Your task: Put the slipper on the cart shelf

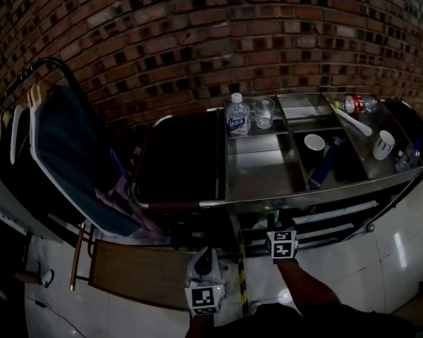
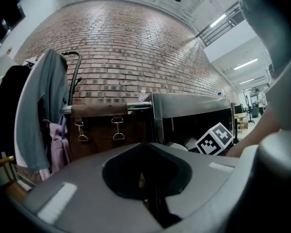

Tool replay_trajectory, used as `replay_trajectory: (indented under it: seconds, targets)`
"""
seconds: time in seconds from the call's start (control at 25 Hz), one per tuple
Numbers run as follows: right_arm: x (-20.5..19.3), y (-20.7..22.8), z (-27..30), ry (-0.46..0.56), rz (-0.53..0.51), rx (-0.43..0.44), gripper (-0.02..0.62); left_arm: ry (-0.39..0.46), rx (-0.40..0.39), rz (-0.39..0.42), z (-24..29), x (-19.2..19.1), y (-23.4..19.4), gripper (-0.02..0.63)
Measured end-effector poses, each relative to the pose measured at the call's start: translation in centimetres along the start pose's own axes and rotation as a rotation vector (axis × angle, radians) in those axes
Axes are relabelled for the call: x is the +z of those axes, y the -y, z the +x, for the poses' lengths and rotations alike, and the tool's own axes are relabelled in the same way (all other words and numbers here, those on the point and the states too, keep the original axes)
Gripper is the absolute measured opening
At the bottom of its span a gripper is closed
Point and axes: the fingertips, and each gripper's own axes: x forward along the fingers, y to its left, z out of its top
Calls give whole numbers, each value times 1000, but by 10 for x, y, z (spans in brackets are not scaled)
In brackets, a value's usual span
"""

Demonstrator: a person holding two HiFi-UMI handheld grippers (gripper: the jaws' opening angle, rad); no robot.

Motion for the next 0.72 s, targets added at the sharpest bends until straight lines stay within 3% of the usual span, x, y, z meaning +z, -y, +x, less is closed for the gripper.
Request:
replay_trajectory:
  seconds: [0.48, 0.72]
  targets:
    - [-23, 18, 17, -122, -154, -89, 192, 0, 10, -15, -5, -3, -3, 15]
    - [-3, 17, 3, -41, -130, -90, 192, 9, 2, -14, -6, 4, 2, 15]
